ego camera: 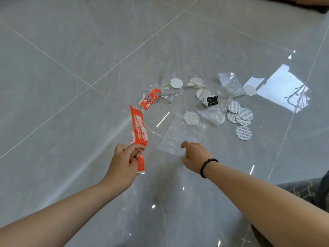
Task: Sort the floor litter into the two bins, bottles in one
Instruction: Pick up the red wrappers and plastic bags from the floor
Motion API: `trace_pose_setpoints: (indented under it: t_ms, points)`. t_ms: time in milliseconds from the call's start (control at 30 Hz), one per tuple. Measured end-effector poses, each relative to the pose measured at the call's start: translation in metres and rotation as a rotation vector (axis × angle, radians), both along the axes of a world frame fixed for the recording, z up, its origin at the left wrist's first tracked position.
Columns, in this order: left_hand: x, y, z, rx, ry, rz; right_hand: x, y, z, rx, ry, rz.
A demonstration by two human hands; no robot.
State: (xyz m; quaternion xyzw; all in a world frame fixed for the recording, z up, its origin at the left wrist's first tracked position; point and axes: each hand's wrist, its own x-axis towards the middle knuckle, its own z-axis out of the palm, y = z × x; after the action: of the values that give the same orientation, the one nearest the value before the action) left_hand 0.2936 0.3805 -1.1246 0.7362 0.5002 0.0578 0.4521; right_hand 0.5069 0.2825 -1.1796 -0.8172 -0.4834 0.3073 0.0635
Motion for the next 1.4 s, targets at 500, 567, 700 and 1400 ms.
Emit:
trace_pose_setpoints:
  t_ms: [500, 567, 700, 1400]
  points:
    - [0.005, -0.022, -0.013, -0.629, -0.168, 0.355, -0.097, 0.000, 0.037, 0.050, 1.297, -0.677]
    - [0.000, -0.018, -0.017, -0.524, -0.172, 0.405, -0.095, -0.002, 0.034, 0.083, 0.998, -0.613]
    - [-0.014, -0.007, -0.018, -0.430, -0.186, 0.448, -0.075, -0.014, 0.009, 0.108, 0.389, -0.385]
    - [-0.052, 0.004, -0.035, -0.027, 0.155, -0.020, -0.050, -0.014, -0.019, -0.130, 0.270, -0.291]
